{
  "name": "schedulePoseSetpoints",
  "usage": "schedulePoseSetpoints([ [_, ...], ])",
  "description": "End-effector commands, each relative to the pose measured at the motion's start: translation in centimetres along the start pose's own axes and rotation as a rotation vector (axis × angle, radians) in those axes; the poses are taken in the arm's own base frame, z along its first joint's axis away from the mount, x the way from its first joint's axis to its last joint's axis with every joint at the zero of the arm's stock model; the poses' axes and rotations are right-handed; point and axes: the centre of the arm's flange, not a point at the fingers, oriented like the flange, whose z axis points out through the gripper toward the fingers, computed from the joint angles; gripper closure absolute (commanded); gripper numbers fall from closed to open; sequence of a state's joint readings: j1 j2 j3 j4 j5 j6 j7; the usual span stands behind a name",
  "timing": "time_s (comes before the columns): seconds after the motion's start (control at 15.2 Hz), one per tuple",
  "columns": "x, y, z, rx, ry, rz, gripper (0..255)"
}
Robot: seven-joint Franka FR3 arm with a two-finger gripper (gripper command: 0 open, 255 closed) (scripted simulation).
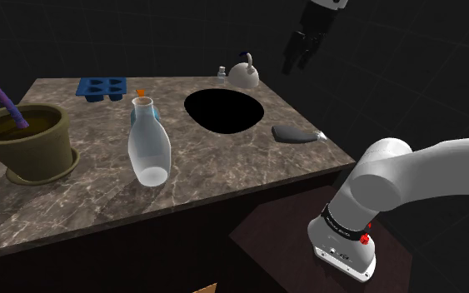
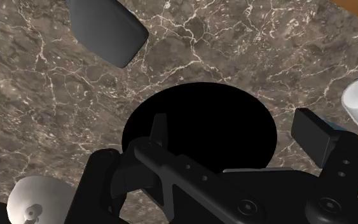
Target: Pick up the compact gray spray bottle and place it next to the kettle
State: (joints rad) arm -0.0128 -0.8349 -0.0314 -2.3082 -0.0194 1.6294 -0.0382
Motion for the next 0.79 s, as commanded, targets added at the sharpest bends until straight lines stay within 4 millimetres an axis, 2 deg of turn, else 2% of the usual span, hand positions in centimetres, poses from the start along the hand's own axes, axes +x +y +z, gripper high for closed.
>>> schedulePoseSetpoints([
  [0.0,0.0,0.0,0.0,0.000,0.000,0.000,0],
  [0.73,-4.4,9.0,10.6,0.044,-0.055,-0.236,0],
])
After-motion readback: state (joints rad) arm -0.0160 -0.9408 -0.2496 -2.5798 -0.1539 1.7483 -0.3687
